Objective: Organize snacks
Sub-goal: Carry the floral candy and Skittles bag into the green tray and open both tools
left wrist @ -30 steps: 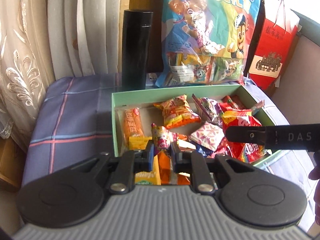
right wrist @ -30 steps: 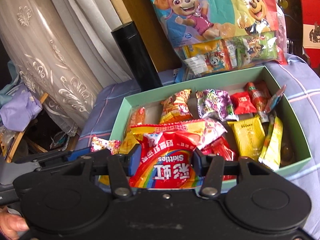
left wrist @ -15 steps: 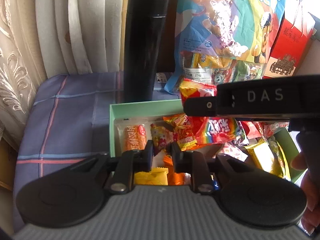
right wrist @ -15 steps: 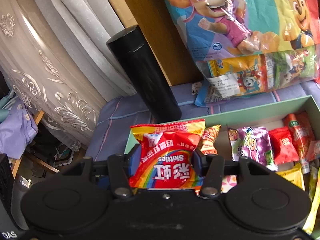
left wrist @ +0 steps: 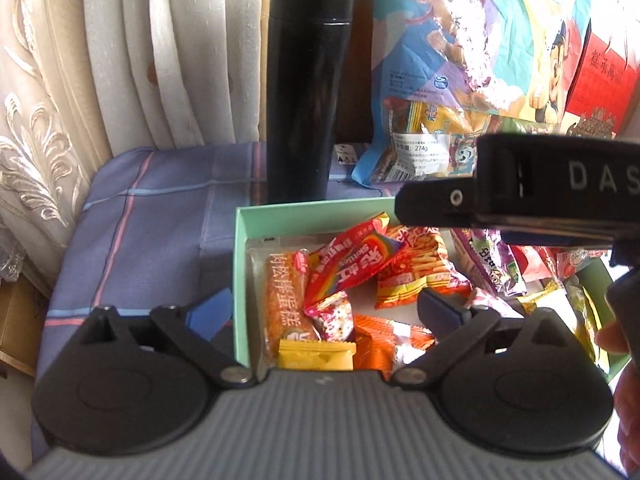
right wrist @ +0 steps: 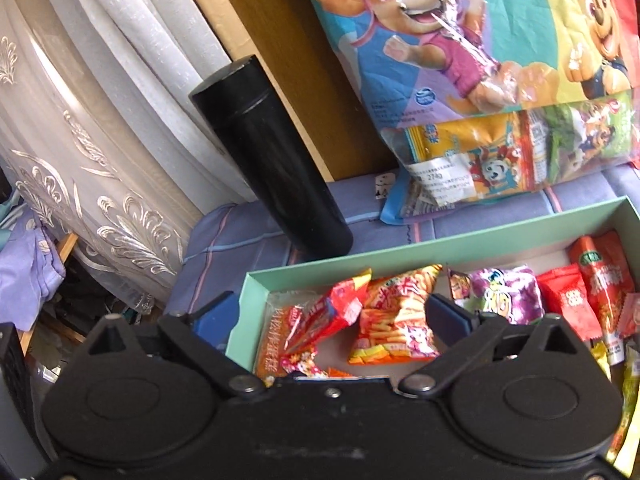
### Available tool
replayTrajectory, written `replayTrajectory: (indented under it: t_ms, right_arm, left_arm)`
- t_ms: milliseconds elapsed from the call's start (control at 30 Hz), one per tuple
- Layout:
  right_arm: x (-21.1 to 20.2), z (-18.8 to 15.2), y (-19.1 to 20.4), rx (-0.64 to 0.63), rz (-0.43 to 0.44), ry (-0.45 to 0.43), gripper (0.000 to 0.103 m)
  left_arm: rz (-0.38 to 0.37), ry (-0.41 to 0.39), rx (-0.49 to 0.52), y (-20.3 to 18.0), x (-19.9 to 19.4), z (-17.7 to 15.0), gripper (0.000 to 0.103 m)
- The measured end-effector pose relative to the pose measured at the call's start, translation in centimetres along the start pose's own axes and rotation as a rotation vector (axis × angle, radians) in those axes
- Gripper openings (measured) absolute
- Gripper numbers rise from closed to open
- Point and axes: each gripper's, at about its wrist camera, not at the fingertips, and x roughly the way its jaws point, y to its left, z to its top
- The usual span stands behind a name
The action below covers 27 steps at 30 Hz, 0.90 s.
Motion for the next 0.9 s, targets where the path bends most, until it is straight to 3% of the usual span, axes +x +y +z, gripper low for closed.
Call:
replayTrajectory:
  t_ms: [433, 900]
  right_arm:
    - [-7.3, -2.9, 0.6, 0.003, -0.045, -0.019, 0.103]
    - [-14.3, -9.2, -1.4, 0.019, -0.099, -0.011, 0.103]
  left_arm:
    - [-0.019, -0.045, 0.026, -2.3, -6.1, -1.6, 0.103]
    - [-0.061, -0.025, 0.047, -3.8, -10.8, -7.4, 0.103]
